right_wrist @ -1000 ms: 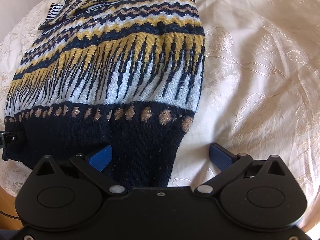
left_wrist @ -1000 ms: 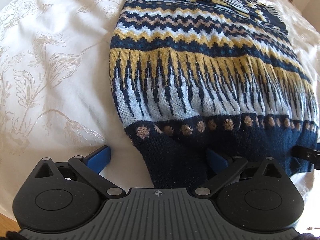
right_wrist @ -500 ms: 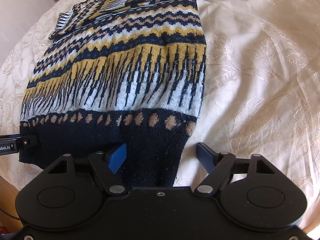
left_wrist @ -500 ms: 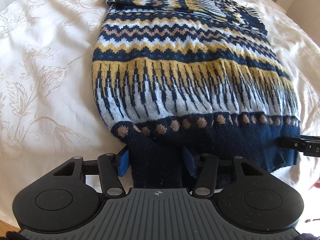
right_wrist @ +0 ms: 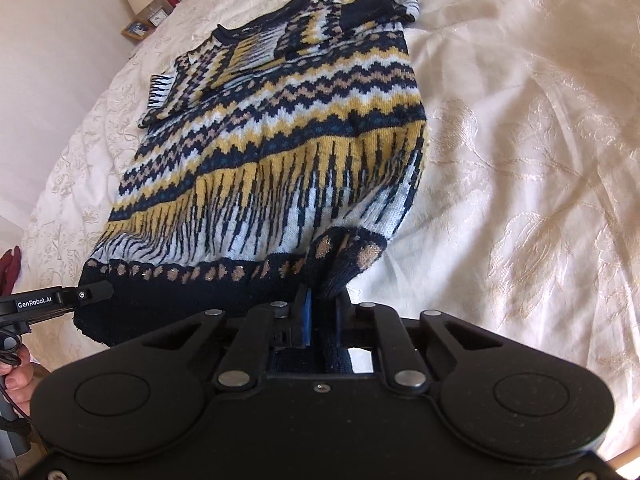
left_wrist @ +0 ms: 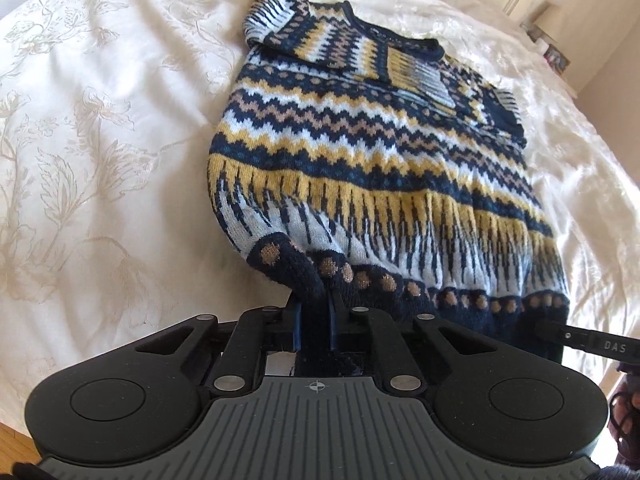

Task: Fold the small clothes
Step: 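Grasp the navy hem band with both grippers and lift it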

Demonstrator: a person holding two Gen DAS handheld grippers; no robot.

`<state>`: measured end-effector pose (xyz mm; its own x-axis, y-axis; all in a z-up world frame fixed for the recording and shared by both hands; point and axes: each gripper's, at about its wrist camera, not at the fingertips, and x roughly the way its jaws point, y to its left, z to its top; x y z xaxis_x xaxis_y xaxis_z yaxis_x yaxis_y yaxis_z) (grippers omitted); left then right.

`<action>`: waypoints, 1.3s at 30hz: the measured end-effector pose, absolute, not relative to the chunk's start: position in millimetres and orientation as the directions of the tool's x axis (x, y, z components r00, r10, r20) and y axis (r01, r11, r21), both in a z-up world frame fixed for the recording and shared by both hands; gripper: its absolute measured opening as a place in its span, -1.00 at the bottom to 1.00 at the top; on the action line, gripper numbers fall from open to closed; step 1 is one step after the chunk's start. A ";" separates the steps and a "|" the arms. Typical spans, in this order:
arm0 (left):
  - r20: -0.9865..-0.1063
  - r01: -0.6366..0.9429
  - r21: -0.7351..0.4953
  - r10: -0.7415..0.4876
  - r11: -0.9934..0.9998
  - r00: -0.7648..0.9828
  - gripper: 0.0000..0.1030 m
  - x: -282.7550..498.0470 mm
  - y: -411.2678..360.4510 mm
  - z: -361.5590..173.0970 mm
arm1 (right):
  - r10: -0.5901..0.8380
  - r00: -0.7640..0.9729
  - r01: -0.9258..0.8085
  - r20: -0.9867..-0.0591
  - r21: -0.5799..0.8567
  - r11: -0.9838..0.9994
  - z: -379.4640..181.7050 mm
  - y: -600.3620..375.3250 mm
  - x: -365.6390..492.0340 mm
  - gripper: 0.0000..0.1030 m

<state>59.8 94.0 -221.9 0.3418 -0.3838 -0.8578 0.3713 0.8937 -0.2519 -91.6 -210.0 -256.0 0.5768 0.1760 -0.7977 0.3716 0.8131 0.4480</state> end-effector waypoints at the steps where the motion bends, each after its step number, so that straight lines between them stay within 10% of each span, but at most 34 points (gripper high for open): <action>1: -0.848 0.369 -0.262 -0.395 0.892 0.353 -0.78 60.5 94.8 -215.2 | 0.173 0.591 0.364 -0.788 0.451 0.815 -249.3 -211.2 -92.2 -0.68; 23: -0.658 0.437 -0.338 -0.541 0.834 0.524 -0.78 201.4 43.1 -111.0 | 0.025 0.828 0.323 -0.561 0.512 0.796 -136.7 -287.7 38.8 -0.72; 39: -0.753 0.431 -0.268 -0.467 0.862 0.464 -0.78 337.2 -21.3 -168.5 | -0.035 0.704 0.488 -0.709 0.447 0.750 -189.9 -330.9 189.6 -0.72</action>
<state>337.2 -21.3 -168.5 0.4643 -0.4665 -0.7528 0.4306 0.8617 -0.2684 189.6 -330.9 -189.9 0.7040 -0.0352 -0.7094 0.4876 0.7502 0.4466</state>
